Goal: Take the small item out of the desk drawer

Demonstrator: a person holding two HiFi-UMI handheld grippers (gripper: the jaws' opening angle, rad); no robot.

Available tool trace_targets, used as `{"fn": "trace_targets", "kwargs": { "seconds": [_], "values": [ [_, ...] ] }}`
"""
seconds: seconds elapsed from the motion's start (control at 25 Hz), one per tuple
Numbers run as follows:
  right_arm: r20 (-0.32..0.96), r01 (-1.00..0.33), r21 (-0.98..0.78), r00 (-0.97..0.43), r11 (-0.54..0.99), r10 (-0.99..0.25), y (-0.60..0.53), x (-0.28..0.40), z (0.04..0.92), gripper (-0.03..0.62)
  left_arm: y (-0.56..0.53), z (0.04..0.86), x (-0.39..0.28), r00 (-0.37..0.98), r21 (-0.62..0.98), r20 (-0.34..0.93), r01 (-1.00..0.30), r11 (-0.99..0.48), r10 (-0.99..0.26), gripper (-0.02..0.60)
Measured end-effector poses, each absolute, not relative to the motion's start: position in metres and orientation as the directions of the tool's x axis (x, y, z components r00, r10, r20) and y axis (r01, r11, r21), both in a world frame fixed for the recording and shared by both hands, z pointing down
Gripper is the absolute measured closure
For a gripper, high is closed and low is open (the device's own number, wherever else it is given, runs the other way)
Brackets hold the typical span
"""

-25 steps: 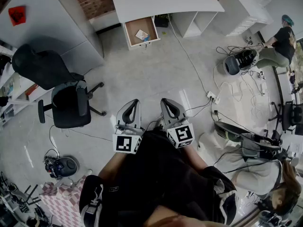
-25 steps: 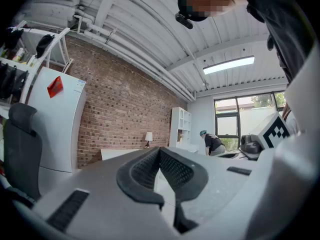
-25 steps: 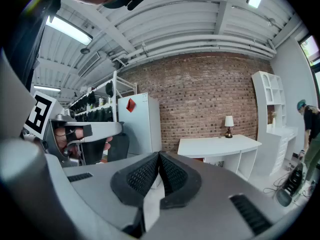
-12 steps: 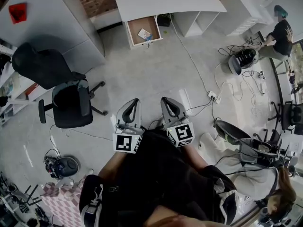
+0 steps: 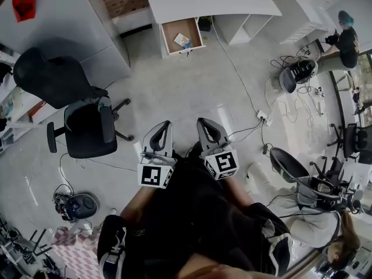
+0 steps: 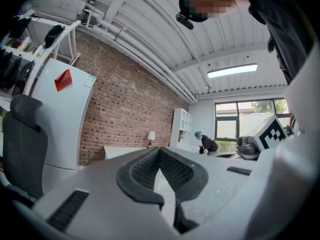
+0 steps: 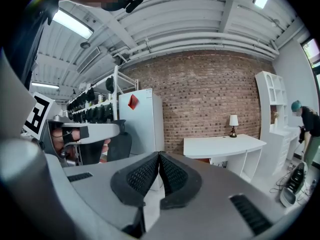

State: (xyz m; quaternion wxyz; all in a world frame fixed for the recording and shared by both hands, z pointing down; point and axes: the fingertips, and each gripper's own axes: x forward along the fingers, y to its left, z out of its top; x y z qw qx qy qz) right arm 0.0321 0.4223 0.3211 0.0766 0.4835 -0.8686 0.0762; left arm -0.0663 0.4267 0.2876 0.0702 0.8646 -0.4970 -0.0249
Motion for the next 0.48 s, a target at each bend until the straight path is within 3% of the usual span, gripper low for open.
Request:
{"fn": "trace_targets", "kwargs": {
  "seconds": [0.48],
  "values": [
    [0.266, -0.849, -0.065, -0.521, 0.524, -0.811, 0.366, 0.018, 0.343, 0.568, 0.373, 0.311, -0.087, 0.492, 0.177, 0.077, -0.863, -0.474, -0.867, 0.574]
  ]
}}
